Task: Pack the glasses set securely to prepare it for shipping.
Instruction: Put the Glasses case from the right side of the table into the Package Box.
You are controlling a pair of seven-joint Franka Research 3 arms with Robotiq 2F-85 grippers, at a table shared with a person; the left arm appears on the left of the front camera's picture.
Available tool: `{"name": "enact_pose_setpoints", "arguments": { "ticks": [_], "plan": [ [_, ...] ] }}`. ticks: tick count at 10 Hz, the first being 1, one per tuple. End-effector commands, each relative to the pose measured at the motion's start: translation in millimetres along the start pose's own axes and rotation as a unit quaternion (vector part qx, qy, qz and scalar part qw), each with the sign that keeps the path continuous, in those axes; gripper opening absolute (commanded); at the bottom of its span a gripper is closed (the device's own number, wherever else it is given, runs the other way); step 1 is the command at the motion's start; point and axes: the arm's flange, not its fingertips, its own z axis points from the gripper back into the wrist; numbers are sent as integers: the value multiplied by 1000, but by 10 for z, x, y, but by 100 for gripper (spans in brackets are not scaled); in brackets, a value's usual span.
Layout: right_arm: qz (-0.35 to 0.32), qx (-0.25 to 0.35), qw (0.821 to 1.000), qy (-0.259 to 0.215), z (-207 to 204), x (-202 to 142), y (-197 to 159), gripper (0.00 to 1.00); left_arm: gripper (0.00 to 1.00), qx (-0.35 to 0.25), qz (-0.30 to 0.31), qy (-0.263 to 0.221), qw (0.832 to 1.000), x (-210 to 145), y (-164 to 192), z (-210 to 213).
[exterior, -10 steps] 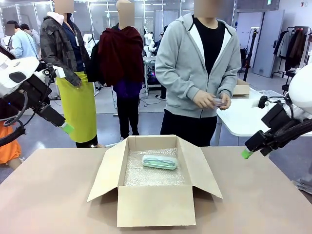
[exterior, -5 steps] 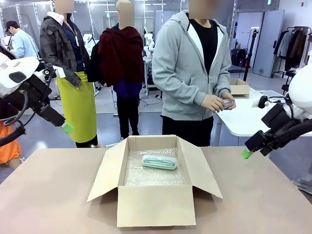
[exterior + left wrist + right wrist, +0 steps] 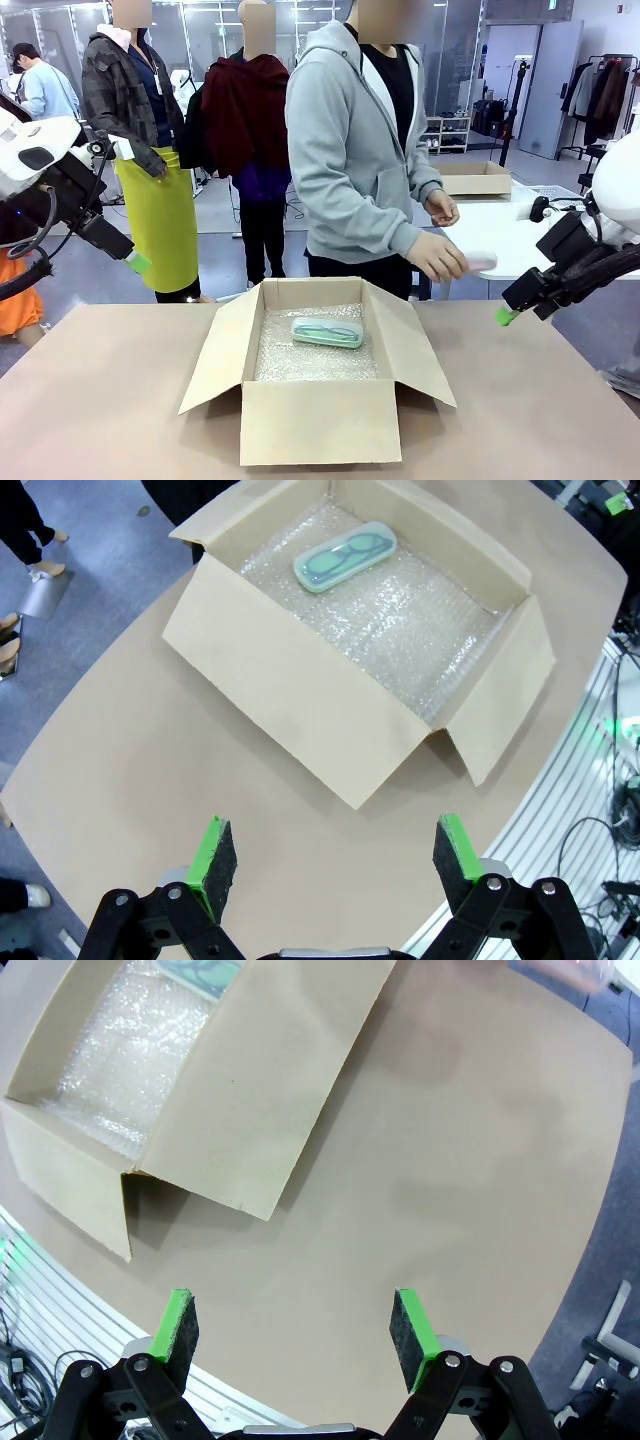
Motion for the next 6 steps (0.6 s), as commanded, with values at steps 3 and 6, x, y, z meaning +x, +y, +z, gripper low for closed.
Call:
{"name": "enact_pose_setpoints", "arguments": {
  "ticks": [3, 6],
  "plan": [
    [-3, -8, 1000, -2, -5, 11, 4, 97, 100, -11, -8, -8, 1000, -11, 20, 23],
    [-3, -8, 1000, -2, -5, 11, 4, 97, 100, -11, -8, -8, 1000, -11, 20, 23]
  ]
}}
